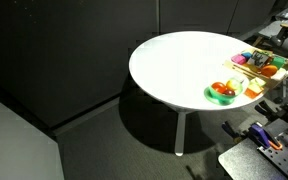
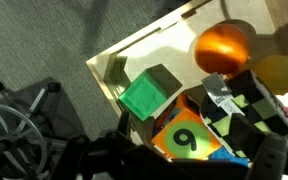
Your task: Put the green block onto the tray
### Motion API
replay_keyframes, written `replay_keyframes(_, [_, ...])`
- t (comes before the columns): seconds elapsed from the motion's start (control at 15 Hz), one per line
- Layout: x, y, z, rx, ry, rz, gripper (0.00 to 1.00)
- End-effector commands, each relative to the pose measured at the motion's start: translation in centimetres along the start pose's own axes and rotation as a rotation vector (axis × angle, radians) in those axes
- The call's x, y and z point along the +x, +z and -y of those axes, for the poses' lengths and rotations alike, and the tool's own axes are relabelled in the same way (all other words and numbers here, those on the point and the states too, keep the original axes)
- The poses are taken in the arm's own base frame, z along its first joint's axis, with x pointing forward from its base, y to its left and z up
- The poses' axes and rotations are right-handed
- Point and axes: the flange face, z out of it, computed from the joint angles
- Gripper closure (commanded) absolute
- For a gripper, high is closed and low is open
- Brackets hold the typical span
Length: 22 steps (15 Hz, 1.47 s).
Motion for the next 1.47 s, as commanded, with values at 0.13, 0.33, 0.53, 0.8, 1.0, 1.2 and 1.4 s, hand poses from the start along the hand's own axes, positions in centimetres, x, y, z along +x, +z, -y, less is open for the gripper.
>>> replay_keyframes(0.13, [-0.6,-2.5,2.8,-0.01,-0.049,-0.023,0.0])
replay_keyframes(0.33, [-1.2,-3.1,4.6,-0.02,-0.105,-0.017,0.0])
replay_keyframes(0.53, [-2.1,-3.6,6.1,-0.033,-0.154,-0.012,0.0])
replay_keyframes(0.8, [-3.8,-4.1,7.6,-0.043,-0.233,0.026,0.0])
replay_keyframes(1.0, [-5.1,-4.5,8.3,-0.056,-0.273,0.057,0.0])
replay_keyframes(1.2, [-6.1,-5.0,9.0,-0.07,-0.302,0.08,0.0])
replay_keyframes(1.4, [-7.1,-5.7,9.6,-0.085,-0.334,0.094,0.0])
